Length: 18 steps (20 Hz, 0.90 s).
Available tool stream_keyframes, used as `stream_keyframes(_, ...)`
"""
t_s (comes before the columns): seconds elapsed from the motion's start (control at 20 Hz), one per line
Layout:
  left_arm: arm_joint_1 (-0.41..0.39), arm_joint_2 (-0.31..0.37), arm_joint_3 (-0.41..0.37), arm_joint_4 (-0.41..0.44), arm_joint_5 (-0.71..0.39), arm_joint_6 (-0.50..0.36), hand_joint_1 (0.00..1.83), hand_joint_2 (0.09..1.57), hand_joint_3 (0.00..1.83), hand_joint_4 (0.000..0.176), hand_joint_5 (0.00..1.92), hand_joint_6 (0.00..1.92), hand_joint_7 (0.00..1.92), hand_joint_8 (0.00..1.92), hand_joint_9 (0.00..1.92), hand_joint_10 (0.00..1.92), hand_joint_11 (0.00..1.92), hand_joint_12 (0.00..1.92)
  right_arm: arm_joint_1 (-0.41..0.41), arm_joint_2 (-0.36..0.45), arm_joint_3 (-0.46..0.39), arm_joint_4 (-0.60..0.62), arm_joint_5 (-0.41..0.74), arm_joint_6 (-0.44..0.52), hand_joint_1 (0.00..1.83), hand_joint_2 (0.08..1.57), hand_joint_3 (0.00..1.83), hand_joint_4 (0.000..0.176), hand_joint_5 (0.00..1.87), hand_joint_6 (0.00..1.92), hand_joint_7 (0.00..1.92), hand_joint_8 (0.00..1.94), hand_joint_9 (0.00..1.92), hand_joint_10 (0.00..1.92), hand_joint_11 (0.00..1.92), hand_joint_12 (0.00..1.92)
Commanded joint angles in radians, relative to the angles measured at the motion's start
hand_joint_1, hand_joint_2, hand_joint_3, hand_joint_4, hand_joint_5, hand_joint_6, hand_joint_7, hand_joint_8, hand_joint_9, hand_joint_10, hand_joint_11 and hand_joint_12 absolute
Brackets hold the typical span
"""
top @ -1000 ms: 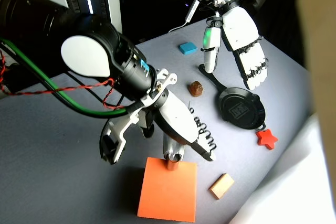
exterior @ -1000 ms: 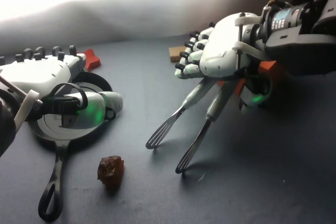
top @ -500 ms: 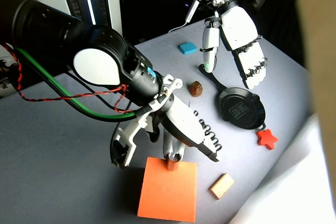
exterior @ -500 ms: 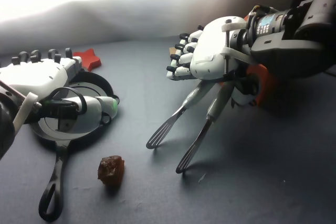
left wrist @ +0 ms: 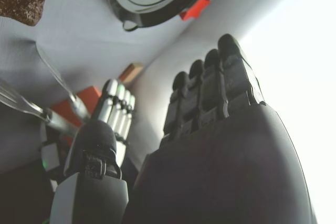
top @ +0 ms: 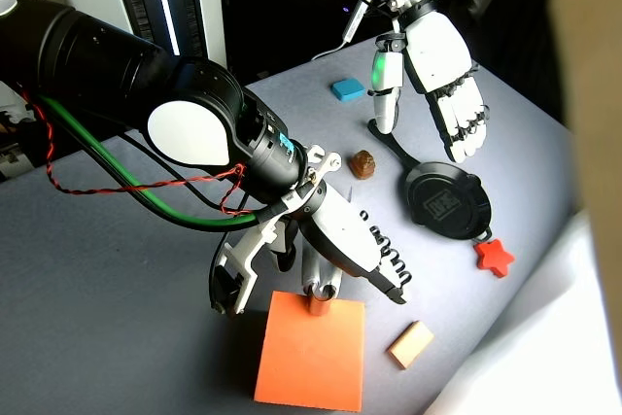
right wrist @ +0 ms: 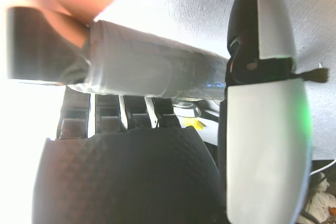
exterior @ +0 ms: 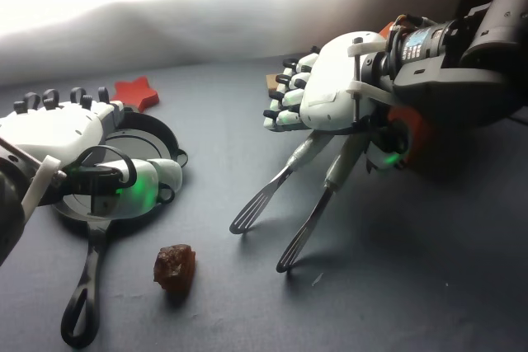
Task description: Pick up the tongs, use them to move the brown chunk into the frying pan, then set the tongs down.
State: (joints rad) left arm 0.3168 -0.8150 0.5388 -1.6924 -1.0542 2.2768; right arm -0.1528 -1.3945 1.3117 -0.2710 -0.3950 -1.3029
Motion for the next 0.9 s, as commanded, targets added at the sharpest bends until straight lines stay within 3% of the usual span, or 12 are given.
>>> stream_keyframes(0.0, -0.004, 0.002, 0.001, 0.074, -0.042, -0.003, 0.11, 1.28, 0.00, 0.007, 0.05, 0.01, 0.05, 0.01, 0.01, 0.00, 0.00, 0.18, 0.007, 0.004, 0.001, -0.015, 0.071, -0.005, 1.03, 0.92, 0.00, 0.000, 0.00, 0.00, 0.00, 0.00, 0.00, 0.00, 0.00, 0.00)
stream_keyframes(0.2, -0.004, 0.002, -0.002, 0.069, -0.042, -0.007, 0.08, 1.28, 0.00, 0.005, 0.05, 0.00, 0.05, 0.00, 0.02, 0.00, 0.00, 0.23, 0.005, 0.005, -0.002, -0.015, 0.069, -0.003, 0.96, 1.03, 0.04, 0.000, 0.00, 0.00, 0.02, 0.01, 0.01, 0.00, 0.00, 0.00)
stream_keyframes(0.25, -0.004, 0.002, -0.002, 0.069, -0.042, -0.007, 0.08, 1.28, 0.00, 0.008, 0.05, 0.00, 0.05, 0.00, 0.02, 0.00, 0.00, 0.23, 0.004, 0.005, -0.002, -0.015, 0.069, -0.003, 0.97, 1.07, 0.01, 0.000, 0.07, 0.00, 0.11, 0.00, 0.09, 0.00, 0.00, 0.23)
stream_keyframes(0.3, -0.002, 0.002, -0.002, 0.069, -0.042, -0.011, 0.08, 1.28, 0.00, 0.008, 0.05, 0.00, 0.05, 0.00, 0.02, 0.00, 0.00, 0.23, 0.003, 0.006, -0.003, -0.015, 0.070, -0.001, 0.97, 1.07, 0.01, 0.000, 0.07, 0.00, 0.11, 0.00, 0.09, 0.00, 0.00, 0.23)
stream_keyframes(0.35, -0.002, 0.002, -0.002, 0.069, -0.042, -0.014, 0.11, 1.28, 0.00, 0.004, 0.06, 0.01, 0.06, 0.00, 0.03, 0.00, 0.00, 0.26, 0.003, 0.006, -0.003, -0.015, 0.070, 0.004, 0.99, 1.10, 0.01, 0.000, 0.19, 0.03, 0.24, 0.03, 0.21, 0.03, 0.00, 0.62)
stream_keyframes(0.45, -0.001, 0.002, -0.002, 0.069, -0.045, -0.015, 0.08, 1.28, 0.00, 0.006, 0.06, 0.00, 0.07, 0.00, 0.04, 0.00, 0.00, 0.32, 0.000, 0.005, -0.004, -0.015, 0.070, 0.011, 1.02, 1.09, 0.00, 0.000, 0.36, 0.09, 0.42, 0.06, 0.36, 0.08, 0.00, 1.04)
stream_keyframes(0.5, -0.001, 0.002, -0.002, 0.069, -0.046, -0.015, 0.08, 1.28, 0.00, 0.006, 0.06, 0.00, 0.07, 0.00, 0.04, 0.00, 0.00, 0.32, 0.000, 0.005, -0.005, -0.015, 0.070, 0.012, 1.02, 1.09, 0.00, 0.000, 0.36, 0.09, 0.42, 0.06, 0.36, 0.08, 0.00, 1.04)
stream_keyframes(0.6, -0.001, 0.002, -0.002, 0.069, -0.047, -0.015, 0.07, 1.29, 0.00, 0.005, 0.05, 0.00, 0.06, 0.00, 0.03, 0.00, 0.00, 0.28, 0.005, 0.006, -0.007, -0.015, 0.070, 0.012, 1.00, 1.13, 0.01, 0.000, 0.49, 0.11, 0.56, 0.04, 0.50, 0.10, 0.00, 1.28)
stream_keyframes(0.65, -0.001, 0.002, -0.002, 0.069, -0.047, -0.015, 0.07, 1.28, 0.00, 0.005, 0.05, 0.00, 0.06, 0.00, 0.03, 0.00, 0.00, 0.25, 0.007, 0.006, -0.008, -0.015, 0.069, 0.012, 1.05, 1.14, 0.01, 0.000, 0.67, 0.16, 0.77, 0.06, 0.71, 0.16, 0.18, 1.35)
stream_keyframes(0.75, -0.002, 0.002, -0.002, 0.069, -0.047, -0.015, 0.07, 1.28, 0.00, 0.006, 0.06, 0.01, 0.07, 0.00, 0.04, 0.01, 0.00, 0.31, 0.018, 0.009, -0.014, -0.015, 0.069, 0.013, 1.11, 1.15, 0.01, 0.000, 0.81, 0.18, 0.93, 0.08, 0.87, 0.21, 0.39, 1.36)
stream_keyframes(0.8, -0.001, 0.001, -0.002, 0.069, -0.047, -0.015, 0.05, 1.28, 0.00, 0.011, 0.04, 0.00, 0.06, 0.00, 0.03, 0.00, 0.00, 0.28, 0.025, 0.013, -0.020, -0.015, 0.069, 0.014, 1.11, 1.18, 0.03, 0.000, 0.80, 1.02, 1.03, 0.09, 0.95, 0.25, 0.51, 1.34)
stream_keyframes(0.85, -0.001, 0.001, -0.002, 0.069, -0.048, -0.015, 0.06, 1.29, 0.00, 0.011, 0.04, 0.00, 0.07, 0.00, 0.04, 0.00, 0.00, 0.29, 0.032, 0.016, -0.026, -0.015, 0.068, 0.017, 1.18, 1.17, 0.01, 0.000, 0.78, 1.24, 0.98, 0.83, 1.00, 0.30, 0.55, 1.37)
